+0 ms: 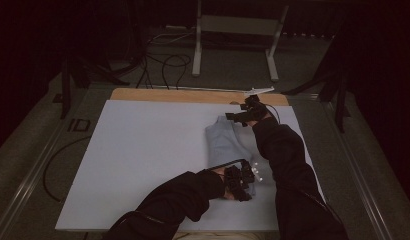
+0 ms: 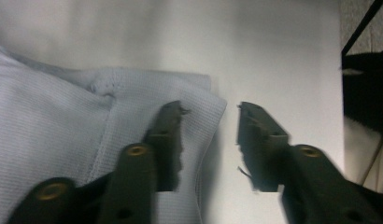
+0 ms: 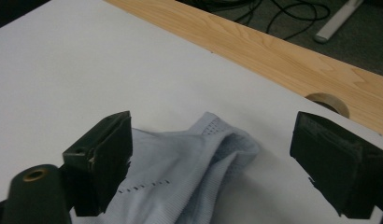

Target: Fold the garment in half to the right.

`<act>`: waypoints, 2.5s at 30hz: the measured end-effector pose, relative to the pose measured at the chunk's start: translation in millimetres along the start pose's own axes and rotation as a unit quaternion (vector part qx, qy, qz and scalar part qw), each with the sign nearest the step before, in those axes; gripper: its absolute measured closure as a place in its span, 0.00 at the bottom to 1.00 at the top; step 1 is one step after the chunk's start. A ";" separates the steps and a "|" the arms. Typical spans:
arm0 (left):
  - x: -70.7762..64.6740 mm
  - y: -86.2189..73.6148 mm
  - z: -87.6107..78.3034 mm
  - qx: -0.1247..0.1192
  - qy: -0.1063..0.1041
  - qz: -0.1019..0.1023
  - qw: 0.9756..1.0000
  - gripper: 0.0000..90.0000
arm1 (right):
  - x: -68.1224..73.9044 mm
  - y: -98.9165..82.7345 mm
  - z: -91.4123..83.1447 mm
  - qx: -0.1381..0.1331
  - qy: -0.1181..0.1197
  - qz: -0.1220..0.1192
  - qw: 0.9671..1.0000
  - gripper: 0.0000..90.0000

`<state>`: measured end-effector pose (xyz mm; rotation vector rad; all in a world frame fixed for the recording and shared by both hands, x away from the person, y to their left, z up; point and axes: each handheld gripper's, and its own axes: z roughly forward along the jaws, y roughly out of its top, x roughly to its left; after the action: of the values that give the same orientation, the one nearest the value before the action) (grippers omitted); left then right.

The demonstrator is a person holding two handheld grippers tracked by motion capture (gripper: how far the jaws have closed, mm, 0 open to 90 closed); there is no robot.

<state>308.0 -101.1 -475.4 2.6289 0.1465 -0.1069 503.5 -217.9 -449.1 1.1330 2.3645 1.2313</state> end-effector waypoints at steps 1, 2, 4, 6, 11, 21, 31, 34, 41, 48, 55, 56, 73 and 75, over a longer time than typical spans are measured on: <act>-0.5 0.2 -1.7 -0.002 0.003 0.001 1.000 0.62 | 1.3 -0.1 0.2 0.002 0.000 -0.003 1.000 0.13; -0.5 0.2 -1.7 -0.002 0.003 0.001 1.000 0.59 | 2.1 -0.4 0.7 0.002 0.000 -0.005 1.000 0.11; -1.1 0.4 -7.1 -0.008 0.006 -0.002 1.000 0.55 | 3.7 -0.6 0.9 0.003 0.002 -0.007 1.000 0.11; -1.9 -1.2 -16.3 -0.019 0.009 -0.003 1.000 0.51 | 6.2 0.0 1.1 0.000 0.001 -0.010 1.000 0.11; 1.5 -5.6 -27.8 -0.025 0.031 -0.033 0.999 0.35 | 9.2 2.0 -1.7 -0.010 -0.005 -0.018 1.000 0.11; 12.1 -23.4 -54.7 -0.058 0.030 -0.068 0.996 0.01 | 15.3 -0.8 -10.8 -0.017 0.003 -0.024 1.000 0.11; 27.2 -51.9 -89.8 -0.115 0.053 -0.087 0.988 0.00 | 29.1 -15.4 -20.8 -0.025 0.022 -0.031 0.999 0.11; 32.1 -62.8 -99.2 -0.130 0.060 -0.089 0.986 0.00 | 33.3 -19.3 -25.7 -0.027 0.026 -0.037 0.999 0.11; 41.1 -86.5 -113.4 -0.150 0.081 -0.100 0.980 0.00 | 44.4 -29.1 -41.2 -0.038 0.038 -0.049 0.997 0.11; 42.4 -107.3 -126.9 -0.154 0.099 -0.098 0.978 0.00 | 58.2 -37.3 -61.5 -0.045 0.053 -0.059 0.996 0.11; 39.2 -125.7 -140.1 -0.164 0.116 -0.100 0.975 0.00 | 71.9 -47.9 -81.1 -0.061 0.055 -0.070 0.994 0.11; 39.2 -125.7 -140.1 -0.164 0.116 -0.100 0.975 0.00 | 73.5 -49.3 -83.0 -0.061 0.054 -0.069 0.994 0.11; 22.5 -208.4 -156.2 -0.167 0.151 -0.130 0.966 0.00 | 89.8 -103.4 -114.9 -0.078 0.055 -0.066 0.993 0.11; 20.1 -218.7 -156.5 -0.172 0.159 -0.134 0.963 0.00 | 90.3 -110.1 -117.5 -0.077 0.052 -0.063 0.994 0.11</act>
<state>308.5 167.0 -446.0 2.2490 0.5774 0.2319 323.5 -258.7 -450.9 0.8794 2.3269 1.4312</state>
